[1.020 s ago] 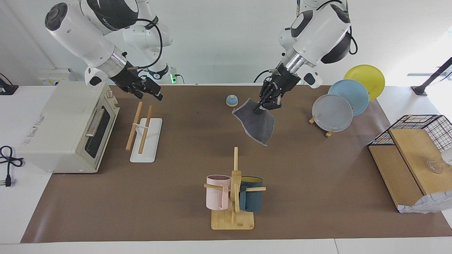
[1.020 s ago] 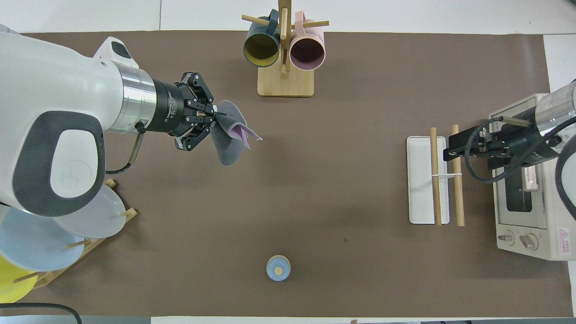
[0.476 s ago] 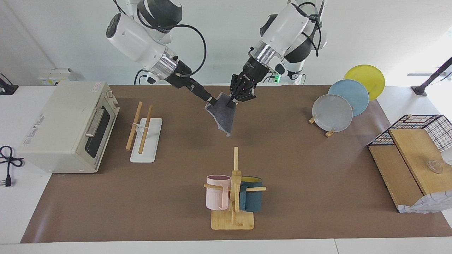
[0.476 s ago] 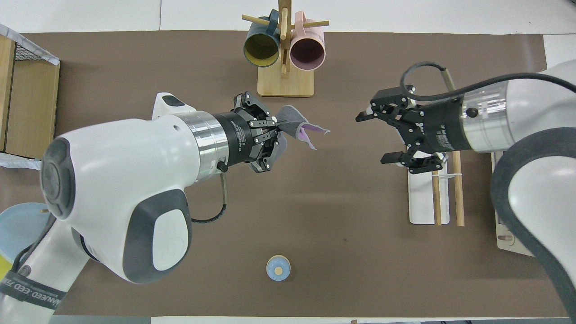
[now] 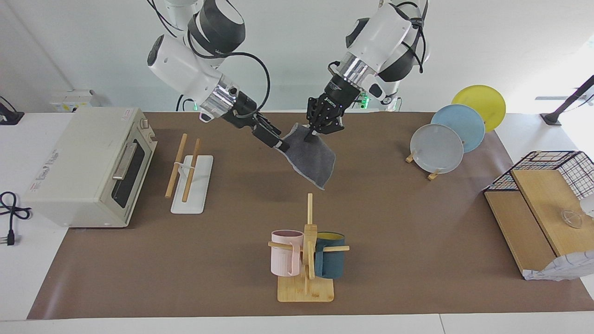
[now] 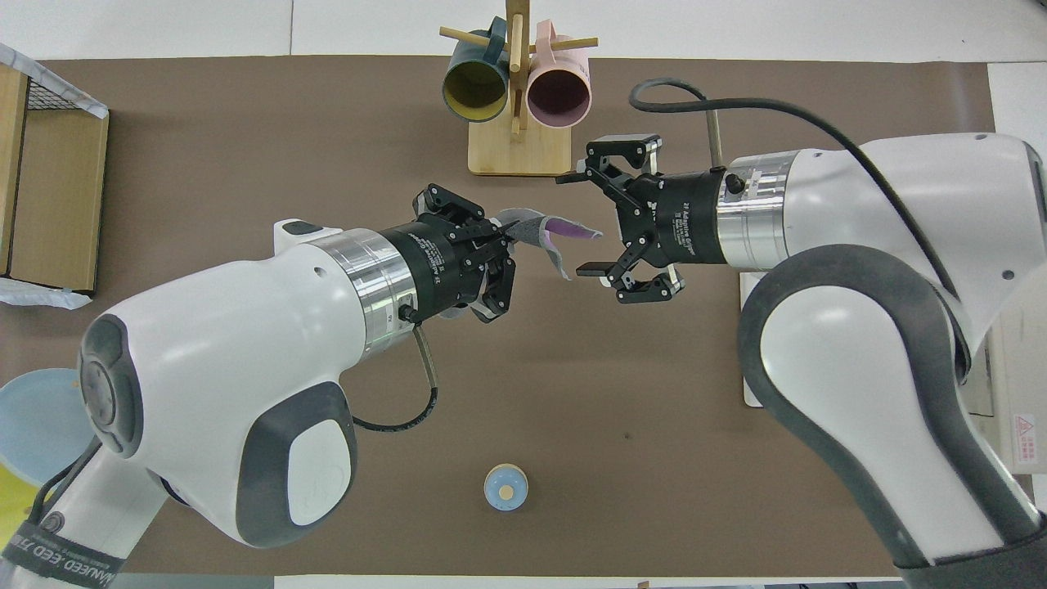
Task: Fold towel and hang on rack
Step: 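Grasp the towel with the right gripper beside the left gripper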
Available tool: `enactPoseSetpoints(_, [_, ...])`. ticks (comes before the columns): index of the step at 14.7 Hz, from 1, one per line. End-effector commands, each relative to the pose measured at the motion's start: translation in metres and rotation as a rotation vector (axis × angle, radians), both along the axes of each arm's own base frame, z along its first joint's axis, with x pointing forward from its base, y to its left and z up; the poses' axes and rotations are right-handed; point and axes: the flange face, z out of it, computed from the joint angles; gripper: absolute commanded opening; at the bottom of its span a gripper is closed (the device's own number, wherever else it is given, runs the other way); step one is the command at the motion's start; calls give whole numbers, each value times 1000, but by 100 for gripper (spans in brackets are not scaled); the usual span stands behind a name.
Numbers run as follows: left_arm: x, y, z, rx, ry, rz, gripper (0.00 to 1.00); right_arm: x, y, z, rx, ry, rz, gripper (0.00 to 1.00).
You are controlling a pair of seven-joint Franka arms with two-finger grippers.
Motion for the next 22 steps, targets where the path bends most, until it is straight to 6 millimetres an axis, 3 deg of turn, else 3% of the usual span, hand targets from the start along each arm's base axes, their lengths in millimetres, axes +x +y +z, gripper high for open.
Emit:
enactPoseSetpoints(1, [-6,7,1,-23,13,42,0,-4,7,-6,18,10,-31,100])
enactPoseSetpoints(7, [-5,8,2,-29,20,56,0,-3,21,-10,30,-19,-59,100])
enactPoseSetpoints(11, [-5,8,2,-34,29,66,0,4,23,-15,47,-31,-95,85])
enactPoseSetpoints(12, [-5,8,2,-34,29,66,0,0,35,-16,47,-39,-80,77])
enactPoseSetpoints(16, [-5,8,2,-35,30,67,0,2,40,-20,60,-36,-94,0])
enactPoseSetpoints(22, [-5,8,2,-39,38,77,0,4,37,-18,74,-44,-98,0])
